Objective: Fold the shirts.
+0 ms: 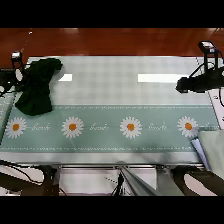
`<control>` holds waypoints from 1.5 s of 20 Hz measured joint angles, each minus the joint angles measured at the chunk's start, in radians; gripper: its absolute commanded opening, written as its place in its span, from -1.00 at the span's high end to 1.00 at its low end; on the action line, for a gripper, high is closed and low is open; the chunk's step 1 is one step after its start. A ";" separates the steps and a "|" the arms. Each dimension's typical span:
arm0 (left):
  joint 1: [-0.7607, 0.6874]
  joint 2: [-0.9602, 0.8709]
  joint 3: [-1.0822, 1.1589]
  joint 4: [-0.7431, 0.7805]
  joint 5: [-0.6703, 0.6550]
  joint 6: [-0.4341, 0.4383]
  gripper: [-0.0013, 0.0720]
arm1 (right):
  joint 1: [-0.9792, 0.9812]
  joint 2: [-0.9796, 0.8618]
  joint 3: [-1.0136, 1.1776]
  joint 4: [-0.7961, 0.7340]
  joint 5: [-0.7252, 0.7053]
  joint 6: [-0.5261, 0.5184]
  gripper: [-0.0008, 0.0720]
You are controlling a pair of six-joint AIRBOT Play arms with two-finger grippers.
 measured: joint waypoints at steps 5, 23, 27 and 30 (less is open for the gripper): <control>-0.008 -0.004 0.059 -0.002 -0.042 0.002 0.91 | 0.000 0.000 0.000 0.015 0.028 0.003 -0.32; -0.518 0.790 0.509 -0.002 -0.142 0.004 0.91 | 0.001 0.000 0.000 -0.258 0.289 -0.024 -0.32; -0.638 0.834 0.505 -0.021 -0.245 0.004 0.91 | 0.001 0.000 0.000 -0.353 0.337 -0.046 -0.32; -0.726 0.803 0.469 -0.092 -0.287 0.004 0.91 | 0.001 0.000 0.000 -0.381 0.354 -0.054 -0.32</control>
